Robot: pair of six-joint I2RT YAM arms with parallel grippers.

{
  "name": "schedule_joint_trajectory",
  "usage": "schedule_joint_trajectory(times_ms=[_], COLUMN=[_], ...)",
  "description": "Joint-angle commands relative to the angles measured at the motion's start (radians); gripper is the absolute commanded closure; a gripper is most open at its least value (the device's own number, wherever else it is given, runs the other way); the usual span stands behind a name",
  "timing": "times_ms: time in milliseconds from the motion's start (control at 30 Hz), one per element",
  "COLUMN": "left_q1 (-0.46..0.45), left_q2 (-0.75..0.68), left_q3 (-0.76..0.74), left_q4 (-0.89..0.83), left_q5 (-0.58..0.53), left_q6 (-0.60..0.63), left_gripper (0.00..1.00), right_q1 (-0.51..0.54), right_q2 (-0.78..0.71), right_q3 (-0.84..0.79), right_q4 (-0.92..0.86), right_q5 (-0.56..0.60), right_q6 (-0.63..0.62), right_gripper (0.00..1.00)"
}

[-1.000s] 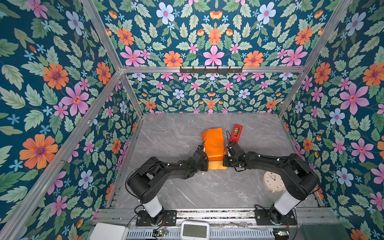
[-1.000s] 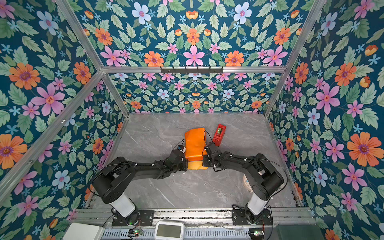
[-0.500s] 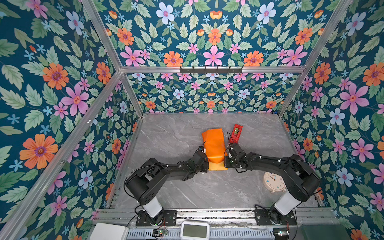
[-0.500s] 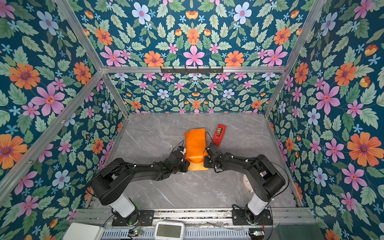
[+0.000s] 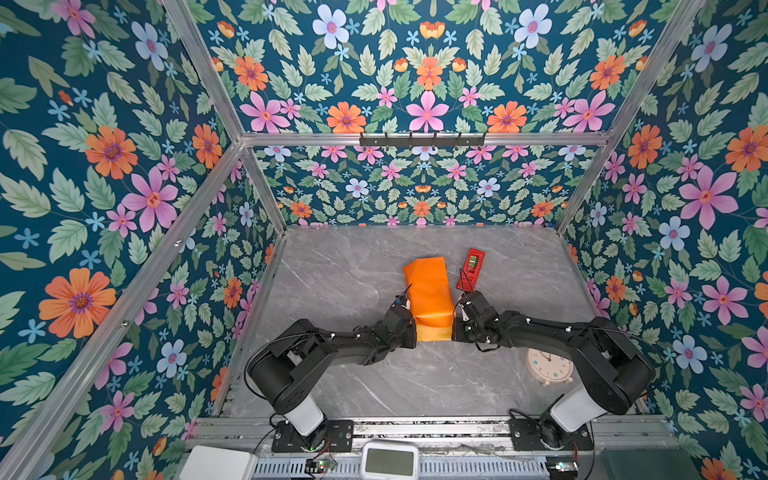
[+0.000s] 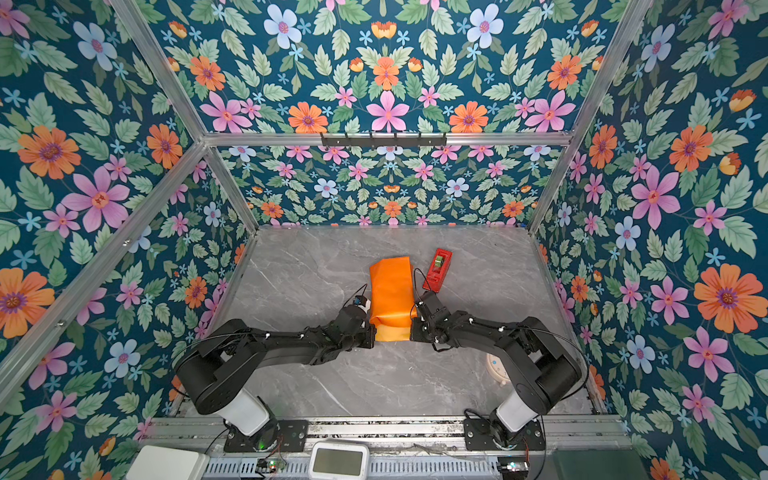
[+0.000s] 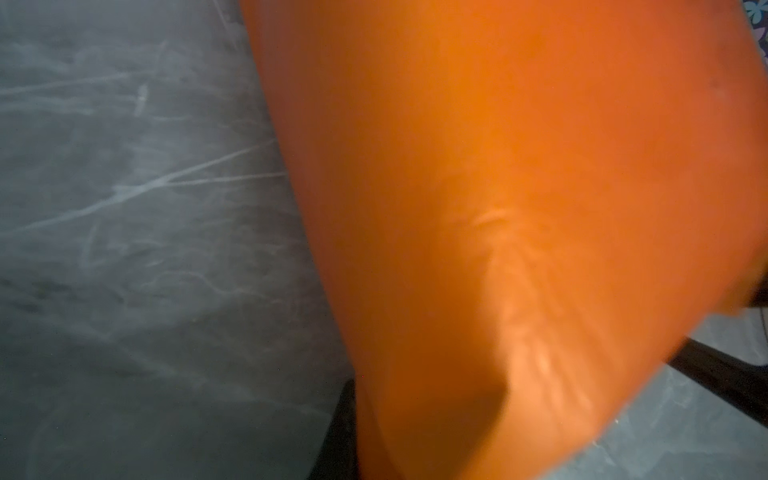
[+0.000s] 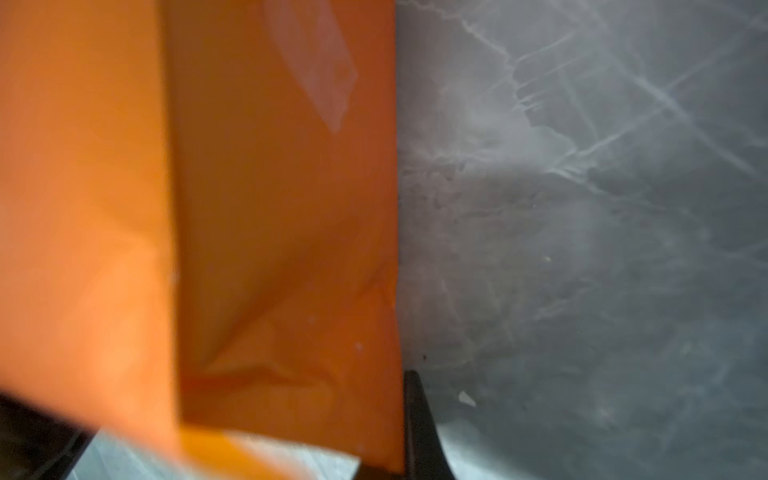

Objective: Wrap the gift box in paper

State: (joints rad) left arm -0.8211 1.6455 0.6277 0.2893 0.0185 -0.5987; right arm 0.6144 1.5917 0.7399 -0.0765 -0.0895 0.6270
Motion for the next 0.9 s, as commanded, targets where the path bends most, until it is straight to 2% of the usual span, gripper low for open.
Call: schedule_joint_trajectory(times_ms=[0, 100, 133, 167, 233, 267, 333, 433, 533, 633, 733, 867], left_q1=[-0.002, -0.004, -0.003, -0.004, -0.005, -0.005, -0.006, -0.006, -0.007, -0.007, -0.006, -0.007], left_q2=[0.014, 0.013, 0.011, 0.006, -0.016, -0.031, -0.075, -0.160, -0.267, -0.367, -0.402, -0.337], left_q3=[0.003, 0.005, 0.004, 0.001, -0.014, -0.024, -0.046, -0.076, -0.075, -0.034, 0.039, 0.121], left_q4=[-0.087, -0.088, -0.090, -0.091, -0.091, -0.093, -0.103, -0.140, -0.214, -0.281, -0.295, -0.238], left_q5=[0.009, 0.010, 0.011, 0.012, 0.015, 0.016, 0.024, 0.047, 0.036, -0.034, -0.081, -0.031], left_q6=[-0.003, 0.000, 0.002, 0.003, 0.005, 0.006, 0.013, 0.043, 0.103, 0.194, 0.302, 0.584], left_gripper=[0.94, 0.98, 0.96, 0.90, 0.72, 0.65, 0.43, 0.29, 0.20, 0.11, 0.06, 0.10], right_q1=[0.002, 0.001, 0.001, 0.001, 0.001, 0.002, 0.002, 0.001, 0.001, 0.002, 0.001, -0.002], right_q2=[0.011, 0.019, 0.017, 0.014, 0.002, -0.004, -0.024, -0.062, -0.098, -0.129, -0.184, -0.243], right_q3=[0.015, 0.024, 0.026, 0.024, 0.017, 0.012, 0.002, -0.017, -0.025, -0.028, -0.041, -0.044], right_q4=[-0.008, -0.020, -0.027, -0.030, -0.035, -0.039, -0.049, -0.060, -0.087, -0.115, -0.158, -0.231], right_q5=[0.018, 0.033, 0.038, 0.041, 0.043, 0.042, 0.036, 0.024, 0.008, -0.013, -0.036, -0.043], right_q6=[-0.001, -0.005, -0.007, -0.009, -0.012, -0.014, -0.021, -0.036, -0.058, -0.082, -0.096, -0.122], right_gripper=[1.00, 1.00, 1.00, 1.00, 1.00, 0.96, 0.85, 0.74, 0.67, 0.64, 0.61, 0.59])
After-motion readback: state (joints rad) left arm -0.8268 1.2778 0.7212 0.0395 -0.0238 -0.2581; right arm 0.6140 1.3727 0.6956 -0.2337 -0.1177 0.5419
